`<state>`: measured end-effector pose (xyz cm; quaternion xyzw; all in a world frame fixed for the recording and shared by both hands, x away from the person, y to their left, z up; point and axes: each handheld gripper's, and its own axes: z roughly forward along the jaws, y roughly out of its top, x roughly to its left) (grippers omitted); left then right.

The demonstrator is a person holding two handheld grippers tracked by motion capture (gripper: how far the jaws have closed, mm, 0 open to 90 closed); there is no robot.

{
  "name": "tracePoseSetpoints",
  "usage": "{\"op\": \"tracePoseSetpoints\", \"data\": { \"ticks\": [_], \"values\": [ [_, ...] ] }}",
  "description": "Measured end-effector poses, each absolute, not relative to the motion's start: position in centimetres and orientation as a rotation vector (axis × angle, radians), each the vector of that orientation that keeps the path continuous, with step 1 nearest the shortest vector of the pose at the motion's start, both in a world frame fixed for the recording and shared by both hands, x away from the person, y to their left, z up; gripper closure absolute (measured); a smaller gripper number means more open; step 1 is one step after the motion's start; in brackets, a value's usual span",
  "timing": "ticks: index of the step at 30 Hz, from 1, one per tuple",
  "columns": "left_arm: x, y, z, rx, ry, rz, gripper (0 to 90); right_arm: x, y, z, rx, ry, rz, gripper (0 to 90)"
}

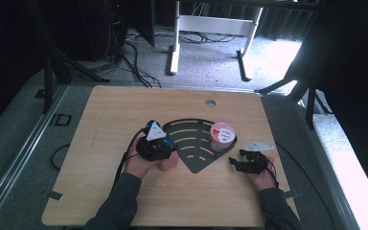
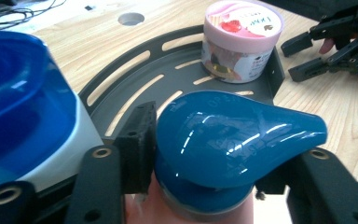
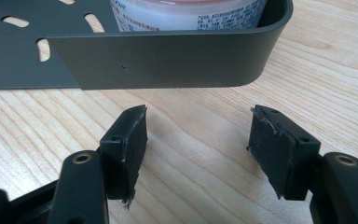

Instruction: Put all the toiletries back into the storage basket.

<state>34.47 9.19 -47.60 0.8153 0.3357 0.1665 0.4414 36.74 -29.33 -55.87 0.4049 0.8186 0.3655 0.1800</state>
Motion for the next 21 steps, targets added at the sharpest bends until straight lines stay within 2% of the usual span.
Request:
{"op": "tracePoseSetpoints", "data": {
  "ticks": [21],
  "values": [
    [34.36,9.08,-47.34,2.046,0.829,0.427,52.7,36.75,-29.35,-55.87,1.149,2.313,1.04,36.6]
  ]
}}
